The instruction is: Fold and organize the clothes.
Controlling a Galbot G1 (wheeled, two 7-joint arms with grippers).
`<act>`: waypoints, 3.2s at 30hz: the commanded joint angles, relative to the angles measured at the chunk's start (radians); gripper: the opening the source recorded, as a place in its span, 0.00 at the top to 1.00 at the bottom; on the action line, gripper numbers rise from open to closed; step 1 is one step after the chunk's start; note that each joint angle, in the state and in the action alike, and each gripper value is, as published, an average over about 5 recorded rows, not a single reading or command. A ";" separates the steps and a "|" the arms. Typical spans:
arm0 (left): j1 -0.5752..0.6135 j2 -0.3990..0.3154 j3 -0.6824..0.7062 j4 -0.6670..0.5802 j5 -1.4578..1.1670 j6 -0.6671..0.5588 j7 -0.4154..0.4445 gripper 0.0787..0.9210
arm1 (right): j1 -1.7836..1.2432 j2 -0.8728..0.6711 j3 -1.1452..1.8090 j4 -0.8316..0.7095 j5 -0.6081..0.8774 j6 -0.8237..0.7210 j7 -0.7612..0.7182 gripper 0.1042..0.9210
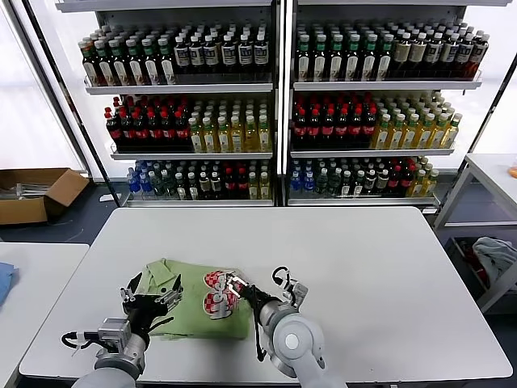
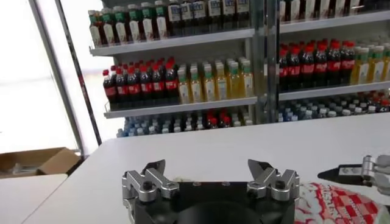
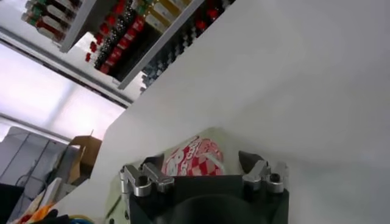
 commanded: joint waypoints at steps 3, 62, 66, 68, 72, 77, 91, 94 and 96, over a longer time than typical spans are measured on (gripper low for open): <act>0.004 -0.002 -0.006 0.008 0.005 0.005 -0.004 0.12 | 0.024 0.020 -0.019 -0.036 0.011 0.013 0.019 0.31; 0.032 -0.163 0.074 -0.018 0.044 -0.002 -0.007 0.12 | -0.150 -0.402 0.154 0.341 -0.442 -0.033 -0.228 0.36; 0.048 -0.162 0.068 -0.024 0.045 -0.008 -0.006 0.12 | -0.127 -0.344 0.141 0.259 -0.398 -0.033 -0.203 0.22; 0.055 -0.161 0.067 -0.026 0.045 -0.011 -0.006 0.12 | -0.110 -0.318 0.145 0.209 -0.366 -0.032 -0.189 0.17; 0.064 -0.163 0.068 -0.028 0.048 -0.013 -0.004 0.12 | -0.079 -0.276 0.160 0.101 -0.340 -0.021 -0.177 0.12; 0.067 -0.163 0.076 -0.022 0.053 -0.012 -0.004 0.12 | -0.041 -0.244 0.169 0.006 -0.311 -0.018 -0.170 0.12; 0.058 -0.160 0.077 -0.004 0.051 -0.012 0.001 0.12 | -0.065 -0.242 0.176 0.033 -0.291 -0.022 -0.176 0.12; 0.059 -0.158 0.075 -0.002 0.051 -0.011 0.004 0.12 | -0.074 -0.261 0.185 0.139 -0.309 -0.020 -0.192 0.12; 0.059 -0.158 0.075 -0.001 0.051 -0.011 0.005 0.12 | -0.074 -0.277 0.188 0.217 -0.330 -0.021 -0.204 0.12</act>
